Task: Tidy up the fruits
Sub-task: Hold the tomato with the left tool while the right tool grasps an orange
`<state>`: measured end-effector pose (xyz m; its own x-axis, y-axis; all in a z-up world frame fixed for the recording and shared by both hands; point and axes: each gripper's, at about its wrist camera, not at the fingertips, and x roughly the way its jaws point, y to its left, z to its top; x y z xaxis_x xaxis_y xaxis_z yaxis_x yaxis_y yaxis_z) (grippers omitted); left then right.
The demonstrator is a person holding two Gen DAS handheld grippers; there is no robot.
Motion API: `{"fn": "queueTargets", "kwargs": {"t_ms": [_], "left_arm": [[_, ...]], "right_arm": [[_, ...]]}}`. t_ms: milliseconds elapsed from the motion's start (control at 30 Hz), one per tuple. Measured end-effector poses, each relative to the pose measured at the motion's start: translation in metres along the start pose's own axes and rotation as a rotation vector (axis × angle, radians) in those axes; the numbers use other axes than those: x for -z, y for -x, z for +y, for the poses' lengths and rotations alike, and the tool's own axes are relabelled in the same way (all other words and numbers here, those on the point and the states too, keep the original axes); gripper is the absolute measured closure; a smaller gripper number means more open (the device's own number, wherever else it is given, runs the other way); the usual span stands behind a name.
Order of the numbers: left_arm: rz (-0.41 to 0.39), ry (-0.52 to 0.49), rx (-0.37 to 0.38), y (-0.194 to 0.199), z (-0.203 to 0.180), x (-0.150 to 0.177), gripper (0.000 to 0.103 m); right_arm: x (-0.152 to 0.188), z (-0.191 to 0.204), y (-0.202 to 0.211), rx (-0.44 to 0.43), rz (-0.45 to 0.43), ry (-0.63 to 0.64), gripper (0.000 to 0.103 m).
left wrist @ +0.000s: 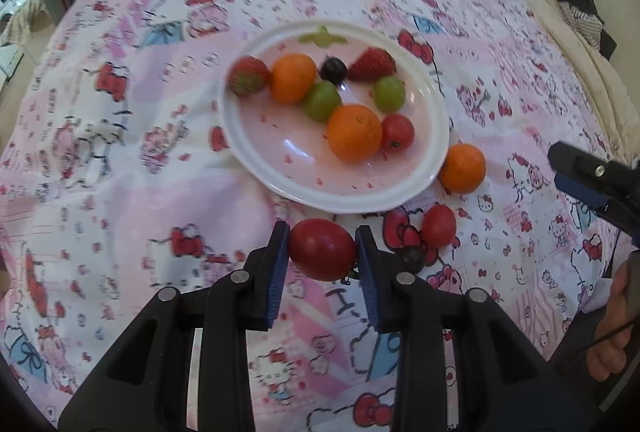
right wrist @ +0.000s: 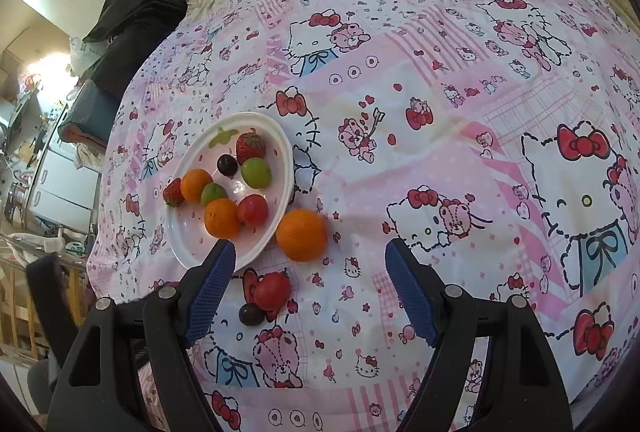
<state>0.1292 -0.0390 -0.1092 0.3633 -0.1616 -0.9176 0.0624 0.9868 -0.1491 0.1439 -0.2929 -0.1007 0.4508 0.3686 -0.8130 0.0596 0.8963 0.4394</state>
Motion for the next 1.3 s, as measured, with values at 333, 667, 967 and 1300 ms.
{"fn": "queueTargets", "kwargs": {"t_ms": [333, 667, 967, 1300], "left_arm": [[-0.083, 0.077, -0.062, 0.040, 0.036, -0.005, 0.074], [-0.128, 0.132, -0.058, 0.060, 0.048, -0.008, 0.074], [-0.125, 0.124, -0.058, 0.055, 0.044, -0.010, 0.074], [-0.102, 0.130, -0.043, 0.045, 0.040, -0.005, 0.074]], "right_arm": [[-0.003, -0.011, -0.007, -0.029, 0.031, -0.076, 0.023], [-0.015, -0.032, -0.054, -0.058, 0.176, -0.209, 0.032], [-0.012, -0.006, -0.086, -0.023, 0.245, -0.095, 0.045], [-0.012, -0.003, -0.089, -0.051, 0.248, -0.074, 0.061]]}}
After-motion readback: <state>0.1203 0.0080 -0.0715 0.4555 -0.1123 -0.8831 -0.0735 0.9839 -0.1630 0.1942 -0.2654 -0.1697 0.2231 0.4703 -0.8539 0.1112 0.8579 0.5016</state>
